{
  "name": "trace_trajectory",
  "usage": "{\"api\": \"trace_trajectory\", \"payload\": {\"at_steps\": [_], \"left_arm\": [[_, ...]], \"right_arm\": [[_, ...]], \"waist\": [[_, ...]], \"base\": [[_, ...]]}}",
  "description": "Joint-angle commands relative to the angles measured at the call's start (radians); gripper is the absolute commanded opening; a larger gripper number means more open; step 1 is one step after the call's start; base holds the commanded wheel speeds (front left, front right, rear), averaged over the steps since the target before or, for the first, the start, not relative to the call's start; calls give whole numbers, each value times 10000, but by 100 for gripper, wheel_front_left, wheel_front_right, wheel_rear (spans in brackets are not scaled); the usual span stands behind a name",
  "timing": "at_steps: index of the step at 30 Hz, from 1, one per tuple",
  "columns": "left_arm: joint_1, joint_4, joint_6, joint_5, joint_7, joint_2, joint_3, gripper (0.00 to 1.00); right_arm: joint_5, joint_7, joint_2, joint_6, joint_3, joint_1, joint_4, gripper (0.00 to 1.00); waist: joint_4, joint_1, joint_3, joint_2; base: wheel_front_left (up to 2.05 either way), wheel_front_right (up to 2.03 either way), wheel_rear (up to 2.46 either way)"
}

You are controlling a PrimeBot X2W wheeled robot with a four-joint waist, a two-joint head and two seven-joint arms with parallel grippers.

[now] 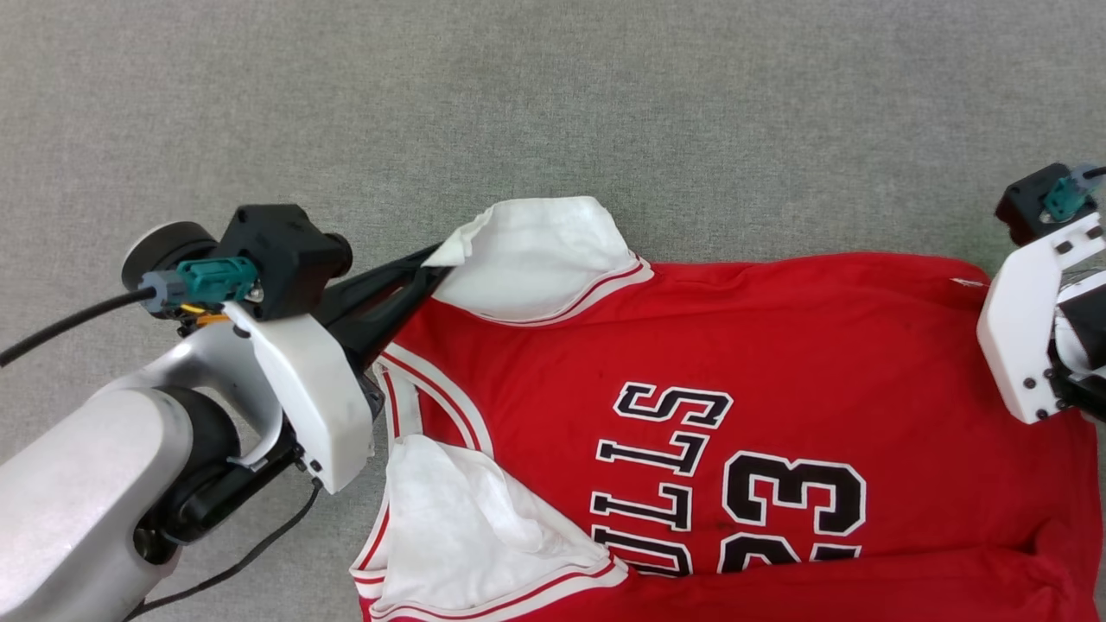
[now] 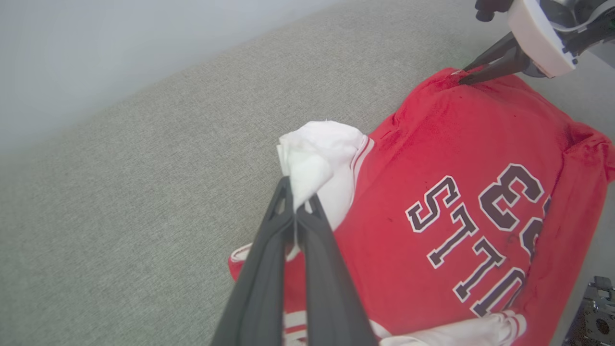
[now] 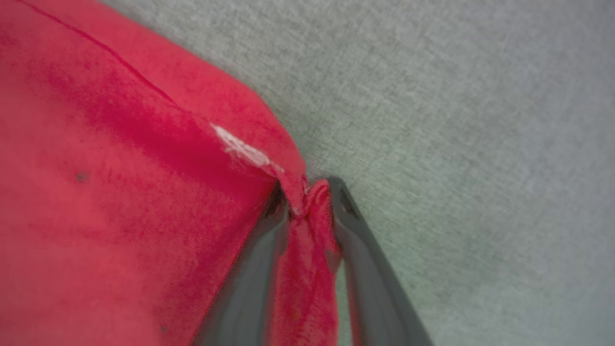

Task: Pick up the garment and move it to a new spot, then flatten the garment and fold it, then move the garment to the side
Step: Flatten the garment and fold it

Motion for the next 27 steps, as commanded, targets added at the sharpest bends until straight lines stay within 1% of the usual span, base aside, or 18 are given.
{"api": "trace_trajectory", "payload": {"at_steps": [1,4,7,12,14,17,21,24,27], "left_arm": [[105,21,22,31,-62,-57,23,0],[213,255,94,107,-251,19,96,0],[309,446,197,99,-518,-20,190,0],[688,580,332,-40,-769,57,226,0],[864,560,381,-110,-772,144,196,0],[1184,465,469,-153,-800,314,153,0],[1796,246,746,-340,-924,601,188,0],[2355,-8,907,-530,-1073,842,191,0],[2954,-263,1141,-667,-1199,1024,119,0]], "right_arm": [[15,114,194,-14,374,640,807,0],[135,-362,268,-14,263,510,851,0],[226,-956,269,-14,89,361,695,0],[620,-1870,430,-13,-436,460,334,0],[846,-2120,504,-11,-659,723,217,0],[930,-2464,356,-11,-846,1158,-83,0],[934,-2987,360,-11,-1195,1899,-539,0],[835,-3611,407,-11,-1353,2537,-869,0],[811,-4030,330,-11,-1474,3232,-1093,0]], "waist": [[-24,3,-40,0],[-133,3,-236,0],[-253,3,-537,0],[-483,3,-1183,0],[-549,3,-1442,0],[-633,3,-1812,0],[-707,3,-2249,0],[-720,3,-2521,0],[-682,3,-2748,0]], "base": [[0,0,0],[0,0,0],[0,0,0],[0,0,0],[0,0,0],[0,0,0],[0,0,0],[0,0,0],[0,0,0]]}}
